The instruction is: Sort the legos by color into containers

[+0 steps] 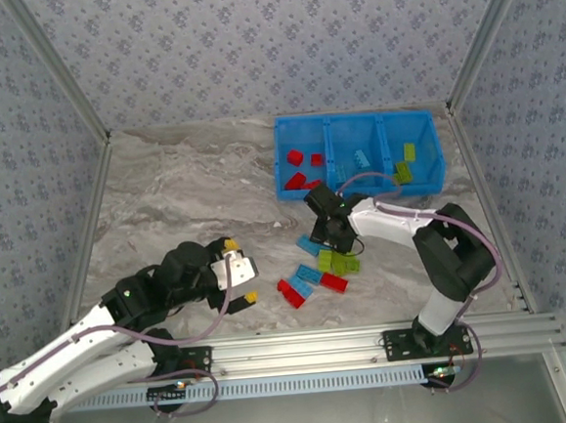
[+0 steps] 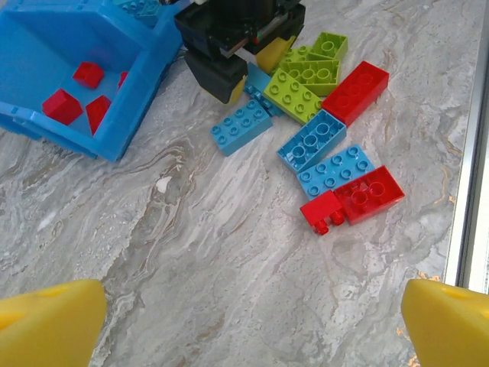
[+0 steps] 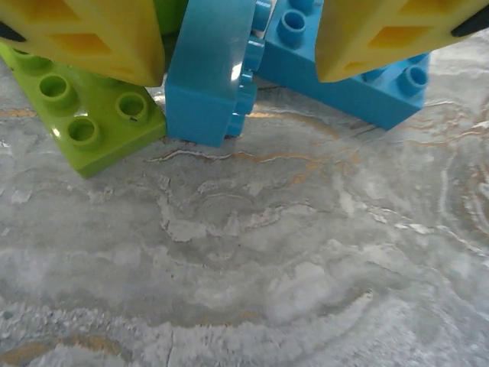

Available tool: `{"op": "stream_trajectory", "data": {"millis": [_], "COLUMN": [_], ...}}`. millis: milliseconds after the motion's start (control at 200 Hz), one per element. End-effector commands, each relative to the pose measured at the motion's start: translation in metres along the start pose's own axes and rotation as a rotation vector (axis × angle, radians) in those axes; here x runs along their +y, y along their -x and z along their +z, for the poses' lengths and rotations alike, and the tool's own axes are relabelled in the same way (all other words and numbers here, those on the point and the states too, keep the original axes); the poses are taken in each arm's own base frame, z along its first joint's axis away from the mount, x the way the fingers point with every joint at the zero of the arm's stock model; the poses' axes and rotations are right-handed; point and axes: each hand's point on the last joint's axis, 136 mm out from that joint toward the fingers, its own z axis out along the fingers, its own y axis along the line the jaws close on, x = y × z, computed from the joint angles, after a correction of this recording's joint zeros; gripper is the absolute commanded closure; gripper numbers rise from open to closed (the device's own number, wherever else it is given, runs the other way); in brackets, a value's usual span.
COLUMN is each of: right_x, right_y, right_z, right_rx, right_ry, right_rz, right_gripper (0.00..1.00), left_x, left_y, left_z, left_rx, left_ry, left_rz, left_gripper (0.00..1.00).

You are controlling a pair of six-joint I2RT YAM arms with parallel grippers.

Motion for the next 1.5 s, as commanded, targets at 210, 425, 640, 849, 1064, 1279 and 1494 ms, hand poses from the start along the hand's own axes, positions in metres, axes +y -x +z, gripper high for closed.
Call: {"op": "stream_trajectory", "data": {"millis": [210,425,640,849,1064,1279,1494], "right_x": [0.002,-0.004,0.005,0.002,0.009,0.009,0.000], "right_y": [0.014,0.046,0.109,0.203,0.262,0.262,0.167], "right_z": [-0.009,-0.068,-0.149,-0.133,-0.081,-0.111,-0.159], "right_rx": [-0.071,-0.256,-0.587,-0.640,-0.559,-0.591,-0.565], "right_ry": [-0.042,-0.070,-0.053,-0.145,-0.081,-0.087,-0.011], "right_rz": [0.018,-0.033,-0.214,-0.316,-0.299,-0.277,-0.297], "right_gripper": [0.73,0.75,0.74,0.74,0.60,0.42,0.42], "left_x": [-0.005,-0.005,-0.004,0.003,0.009,0.005,0.003], "left_y": [-0.001,-0.002,0.010,0.021,0.020,0.017,0.016], "left_z": [0.002,0.004,0.000,-0.015,-0.017,-0.011,-0.009], "left_rx": [-0.017,-0.017,-0.080,-0.199,-0.212,-0.191,-0.182], "left_ry": [-0.013,-0.011,-0.011,0.049,0.078,0.057,0.042], "left_rz": [0.019,0.019,0.010,0.017,0.012,0.014,0.010], "left_gripper": [0.01,0.01,0.01,0.01,0.01,0.01,0.01]}}
